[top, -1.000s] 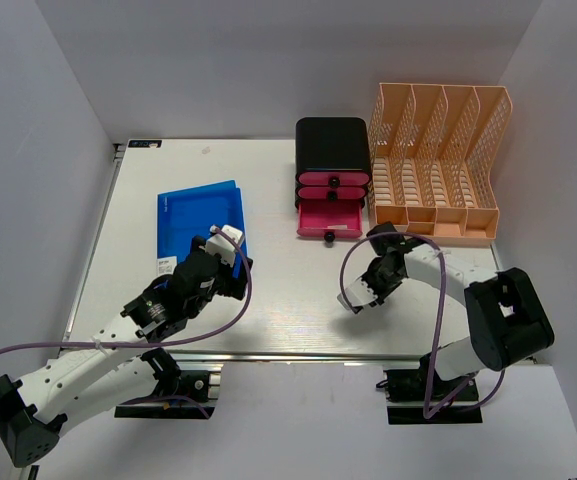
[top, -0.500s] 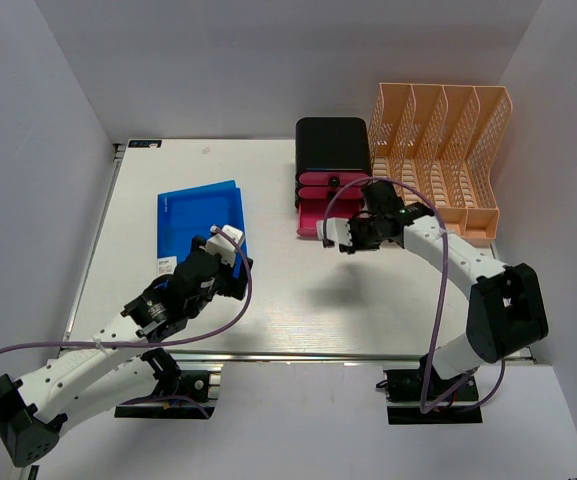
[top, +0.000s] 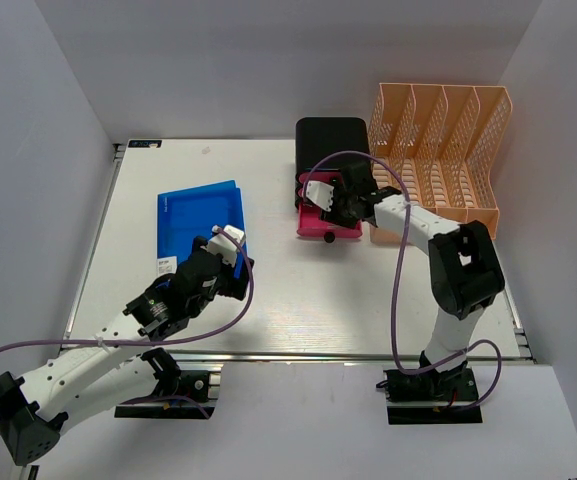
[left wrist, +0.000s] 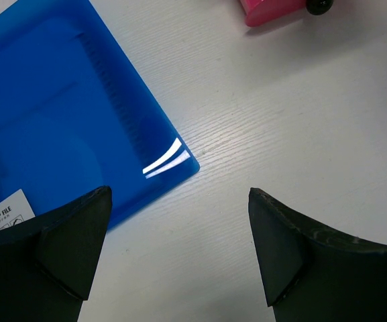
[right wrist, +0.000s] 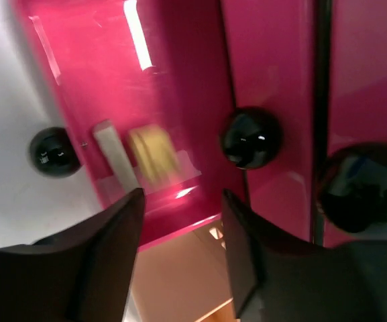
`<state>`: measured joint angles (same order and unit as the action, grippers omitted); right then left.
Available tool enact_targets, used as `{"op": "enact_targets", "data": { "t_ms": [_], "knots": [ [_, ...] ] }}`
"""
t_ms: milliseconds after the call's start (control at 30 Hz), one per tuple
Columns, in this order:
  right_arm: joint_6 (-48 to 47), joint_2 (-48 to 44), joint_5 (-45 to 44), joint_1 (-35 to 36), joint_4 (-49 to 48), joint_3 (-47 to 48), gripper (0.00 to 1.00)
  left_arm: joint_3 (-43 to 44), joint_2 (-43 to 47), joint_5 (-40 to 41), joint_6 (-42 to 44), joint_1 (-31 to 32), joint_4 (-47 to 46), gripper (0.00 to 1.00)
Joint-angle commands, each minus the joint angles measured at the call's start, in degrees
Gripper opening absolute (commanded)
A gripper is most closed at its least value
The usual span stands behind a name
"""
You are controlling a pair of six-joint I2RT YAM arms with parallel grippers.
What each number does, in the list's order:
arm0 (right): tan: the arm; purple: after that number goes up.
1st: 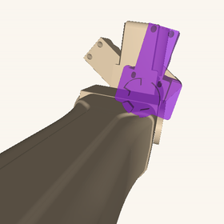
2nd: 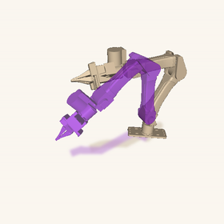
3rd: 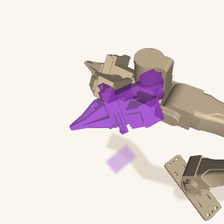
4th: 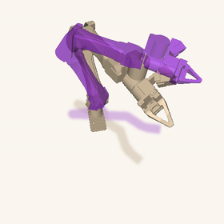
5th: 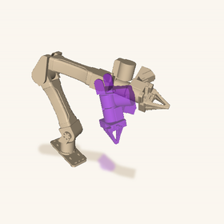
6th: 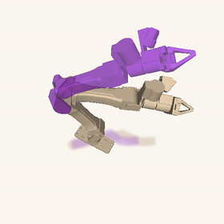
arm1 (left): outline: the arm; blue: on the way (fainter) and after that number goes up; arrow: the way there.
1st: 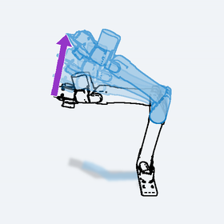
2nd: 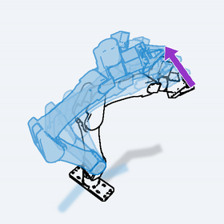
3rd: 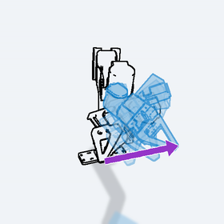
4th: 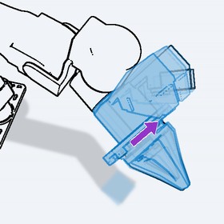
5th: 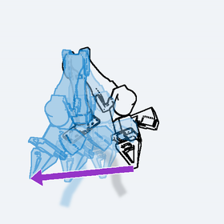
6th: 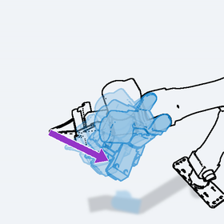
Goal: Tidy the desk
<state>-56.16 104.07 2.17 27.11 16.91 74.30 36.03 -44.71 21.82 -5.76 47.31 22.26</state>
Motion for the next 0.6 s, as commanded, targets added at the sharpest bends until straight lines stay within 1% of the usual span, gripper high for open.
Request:
{"op": "enact_targets", "data": {
  "t_ms": [0, 33, 167, 200, 233, 267, 300, 333, 367, 400, 467, 500, 567],
  "knots": [
    [3.07, -0.18, -2.88, 0.04, -3.29, 2.69, 0.57, -0.17, 0.15, 0.41, 0.4, -0.38, -0.29, 0.92],
    [3.34, -0.79, -0.35, -0.13, -2.85, 2.43, 0.58, -0.17, 0.23, 0.41, 0.4, -0.38, -0.29, 0.92],
    [3.6, -5.53, 2.48, -0.13, -2.93, -0.82, 0.57, -0.17, 0.41, -0.11, 0.49, -0.38, -0.38, 0.92],
    [3.52, -5.98, 2.83, -0.22, -2.41, -0.83, 0.54, -0.08, 0.32, -0.12, 0.57, -0.38, -0.29, 0.92],
    [3.17, -6.33, 5.01, -0.39, -1.45, -0.65, 0.49, -0.08, 0.41, -0.29, 0.57, -0.38, -0.29, 0.92],
    [2.55, -7.03, 6.42, -0.39, 1.17, -0.22, 0.31, 0.0, 0.24, -0.29, 0.49, -0.38, -0.29, 0.92],
    [0.11, -7.3, 7.83, -0.48, 2.33, -0.21, 0.18, 0.09, 0.5, -0.38, 0.57, -0.38, -0.2, 0.92],
    [-2.26, -7.65, 11.76, -0.66, 4.08, -0.38, 0.0, 0.0, 0.59, -0.29, 0.57, -0.38, -0.2, 0.92],
    [-8.29, -8.26, 16.15, -0.66, 8.8, -1.0, 0.0, -0.08, 0.67, -0.2, 0.49, -0.38, -0.2, 0.92],
    [-8.35, -8.44, 17.5, -0.57, 10.67, -1.44, 0.0, -0.08, 0.94, -0.29, 0.49, -0.38, -0.2, 0.92],
    [-14.92, -7.75, 20.22, -0.66, 15.67, -1.44, 0.0, 0.0, 1.11, -0.29, 0.49, -0.38, -0.2, 0.92],
    [-17.03, -7.13, 22.24, -0.66, 21.1, -0.48, 0.0, -0.17, 1.29, -0.2, 0.49, -0.38, -0.29, 0.92],
    [-19.68, -4.94, 22.09, -0.83, 24.56, 0.31, 0.0, -0.08, 1.29, -0.2, 0.49, -0.38, -0.2, 0.92]
  ]
}}
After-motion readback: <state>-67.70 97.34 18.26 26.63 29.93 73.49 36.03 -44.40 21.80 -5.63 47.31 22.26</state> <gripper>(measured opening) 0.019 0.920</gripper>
